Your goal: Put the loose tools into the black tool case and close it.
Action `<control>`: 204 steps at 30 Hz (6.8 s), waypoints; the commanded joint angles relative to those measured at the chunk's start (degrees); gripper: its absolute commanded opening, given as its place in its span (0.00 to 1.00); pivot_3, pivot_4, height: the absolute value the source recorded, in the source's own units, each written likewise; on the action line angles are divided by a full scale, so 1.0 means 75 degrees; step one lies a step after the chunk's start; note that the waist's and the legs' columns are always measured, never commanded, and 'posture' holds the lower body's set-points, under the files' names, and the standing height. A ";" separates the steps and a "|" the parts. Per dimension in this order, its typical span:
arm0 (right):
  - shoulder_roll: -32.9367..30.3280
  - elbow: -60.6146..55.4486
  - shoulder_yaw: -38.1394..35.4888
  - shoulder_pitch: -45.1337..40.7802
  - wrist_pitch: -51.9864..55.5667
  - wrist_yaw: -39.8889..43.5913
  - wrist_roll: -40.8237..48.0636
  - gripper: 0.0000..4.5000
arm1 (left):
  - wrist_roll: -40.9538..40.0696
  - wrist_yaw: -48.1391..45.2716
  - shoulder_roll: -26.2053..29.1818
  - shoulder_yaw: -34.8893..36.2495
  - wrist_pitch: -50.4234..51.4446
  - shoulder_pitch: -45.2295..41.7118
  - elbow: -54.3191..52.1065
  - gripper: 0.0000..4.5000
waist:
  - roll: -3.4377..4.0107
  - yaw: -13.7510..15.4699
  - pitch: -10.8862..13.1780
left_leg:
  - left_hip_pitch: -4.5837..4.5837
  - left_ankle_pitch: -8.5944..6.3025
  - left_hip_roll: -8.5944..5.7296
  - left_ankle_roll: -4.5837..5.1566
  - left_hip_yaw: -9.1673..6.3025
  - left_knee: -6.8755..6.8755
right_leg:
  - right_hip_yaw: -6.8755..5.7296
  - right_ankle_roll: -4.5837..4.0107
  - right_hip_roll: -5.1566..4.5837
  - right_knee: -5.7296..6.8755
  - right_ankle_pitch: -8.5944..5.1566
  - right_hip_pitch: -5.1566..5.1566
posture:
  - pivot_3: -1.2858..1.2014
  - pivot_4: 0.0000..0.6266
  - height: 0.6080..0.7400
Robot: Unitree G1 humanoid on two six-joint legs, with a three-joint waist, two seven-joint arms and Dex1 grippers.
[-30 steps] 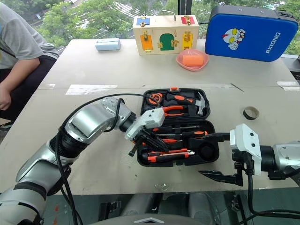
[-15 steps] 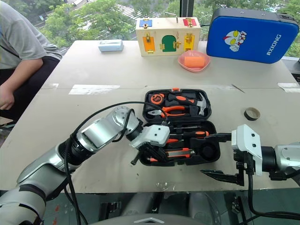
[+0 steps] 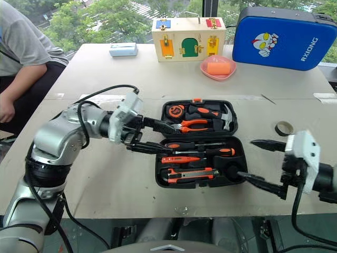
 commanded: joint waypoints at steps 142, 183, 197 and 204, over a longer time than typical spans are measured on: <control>-0.0070 0.5456 0.5984 -0.5354 -0.4320 0.3716 -0.3937 0.00 | 0.1955 0.2390 0.0189 -0.0508 -0.1529 0.2986 -0.0368 0.01 | 0.0066 -0.0121 0.0040 | 0.0083 0.0000 0.0006 -0.0004 0.0062 -0.0122 | 0.0065 0.0004 0.0001 -0.0048 0.0004 0.0004 | 0.52 0.24 0.96; 0.0870 0.5234 0.4275 -0.6921 0.4024 -0.1073 -0.2035 0.99 | -0.0508 0.5976 -0.1781 0.2645 0.5348 0.0177 0.2050 0.99 | 0.0048 -0.0109 0.0032 | 0.0038 0.0002 -0.0001 -0.0010 0.0051 -0.0093 | 0.0055 0.0005 0.0001 -0.0016 0.0005 -0.0044 | 0.52 0.24 0.96; 0.1052 0.5001 0.4691 -0.6611 0.3786 -0.1608 -0.2406 0.01 | -0.0327 0.6158 -0.1998 0.1872 0.4902 0.0752 0.1636 0.00 | -0.0012 -0.0108 -0.0052 | 0.0012 0.0008 -0.0010 -0.0017 0.0079 -0.0060 | 0.0092 0.0005 -0.0006 0.0064 0.0006 -0.0108 | 0.52 0.24 0.96; 0.1257 0.4926 0.4393 -0.6705 0.3687 -0.1734 -0.2227 0.01 | -0.0441 0.6040 -0.2030 0.2098 0.4388 0.0972 0.1121 0.00 | -0.0019 -0.0208 -0.0076 | 0.0013 0.0008 -0.0010 -0.0016 0.0080 -0.0060 | 0.0097 0.0005 -0.0007 0.0062 0.0006 -0.0102 | 0.52 0.24 0.96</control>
